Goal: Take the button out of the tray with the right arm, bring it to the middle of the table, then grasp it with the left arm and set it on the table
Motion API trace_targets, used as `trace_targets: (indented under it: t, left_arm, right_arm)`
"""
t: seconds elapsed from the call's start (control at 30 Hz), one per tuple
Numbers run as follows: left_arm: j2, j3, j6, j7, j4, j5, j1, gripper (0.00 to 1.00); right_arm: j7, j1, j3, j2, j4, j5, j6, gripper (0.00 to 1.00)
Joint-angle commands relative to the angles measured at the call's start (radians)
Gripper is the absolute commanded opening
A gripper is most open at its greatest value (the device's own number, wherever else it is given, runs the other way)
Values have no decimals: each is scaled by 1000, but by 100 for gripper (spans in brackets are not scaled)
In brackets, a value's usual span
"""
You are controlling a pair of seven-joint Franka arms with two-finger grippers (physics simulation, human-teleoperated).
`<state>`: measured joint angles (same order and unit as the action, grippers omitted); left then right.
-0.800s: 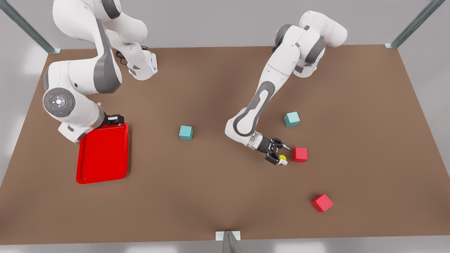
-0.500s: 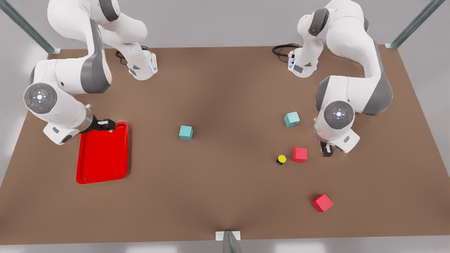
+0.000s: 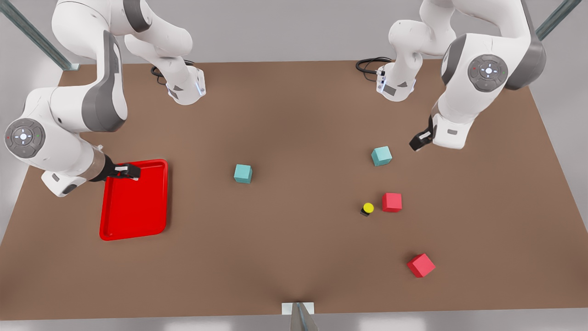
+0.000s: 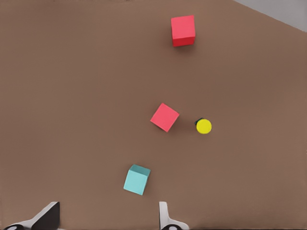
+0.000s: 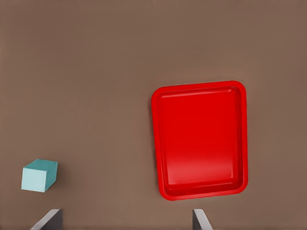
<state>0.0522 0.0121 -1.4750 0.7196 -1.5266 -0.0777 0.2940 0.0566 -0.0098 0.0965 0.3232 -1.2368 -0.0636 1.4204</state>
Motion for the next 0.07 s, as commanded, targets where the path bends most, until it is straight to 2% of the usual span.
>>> trace_targets:
  t: [0.0, 0.03]
  left_arm:
    - [-2, 0, -19, -824, 0, 3, -4, 100]
    - [-2, 0, -19, -824, 0, 3, -4, 100]
  right_arm:
    - [-1, 1, 0, -1, 0, 1, 3, 100]
    - [-1, 1, 0, -1, 0, 1, 3, 100]
